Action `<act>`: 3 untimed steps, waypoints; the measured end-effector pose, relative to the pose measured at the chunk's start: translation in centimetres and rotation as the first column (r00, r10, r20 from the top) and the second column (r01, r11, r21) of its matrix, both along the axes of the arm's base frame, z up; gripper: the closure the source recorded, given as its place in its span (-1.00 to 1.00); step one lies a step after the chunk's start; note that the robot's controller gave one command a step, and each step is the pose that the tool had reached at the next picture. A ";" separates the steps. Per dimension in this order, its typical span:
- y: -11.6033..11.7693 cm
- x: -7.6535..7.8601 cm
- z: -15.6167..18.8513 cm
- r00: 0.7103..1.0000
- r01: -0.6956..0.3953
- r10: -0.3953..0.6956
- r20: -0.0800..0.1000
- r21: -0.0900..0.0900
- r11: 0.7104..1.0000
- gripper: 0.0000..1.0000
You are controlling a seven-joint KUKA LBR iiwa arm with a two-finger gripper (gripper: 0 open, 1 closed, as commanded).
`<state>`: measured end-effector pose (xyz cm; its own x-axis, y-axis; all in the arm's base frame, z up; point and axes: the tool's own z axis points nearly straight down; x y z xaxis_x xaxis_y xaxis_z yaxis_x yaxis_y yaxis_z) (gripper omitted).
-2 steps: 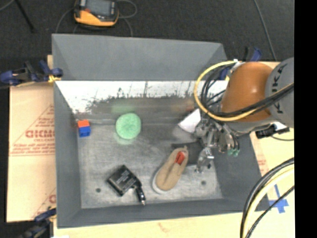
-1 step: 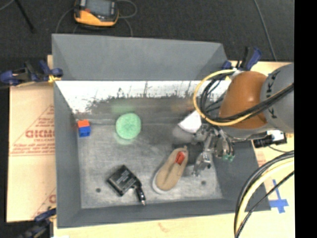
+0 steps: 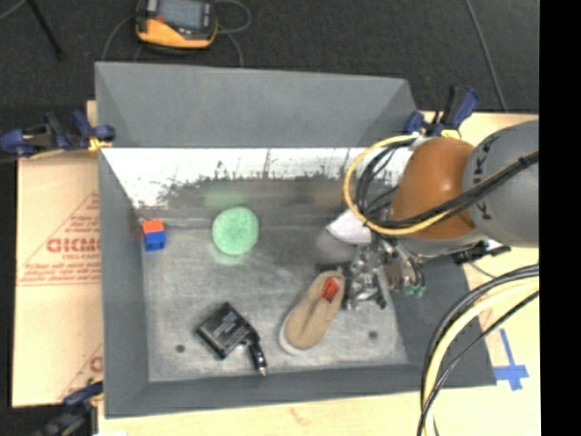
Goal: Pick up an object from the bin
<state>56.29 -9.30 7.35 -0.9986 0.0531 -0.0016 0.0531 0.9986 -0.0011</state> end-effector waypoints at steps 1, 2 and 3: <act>0.0 0.0 0.0 1.000 0.000 0.000 0.000 0.000 1.000 1.00; -0.2 -0.5 4.7 1.000 -0.030 0.030 -0.005 0.001 1.000 1.00; -0.3 0.1 11.6 0.996 -0.085 0.085 -0.001 0.000 0.996 1.00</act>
Offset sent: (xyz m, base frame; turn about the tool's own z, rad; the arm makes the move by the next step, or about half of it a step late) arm -0.0080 -0.0064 0.1234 -0.0740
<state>56.39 -9.62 18.93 -0.9995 -0.0320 -0.0007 -0.0320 0.9995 -0.0007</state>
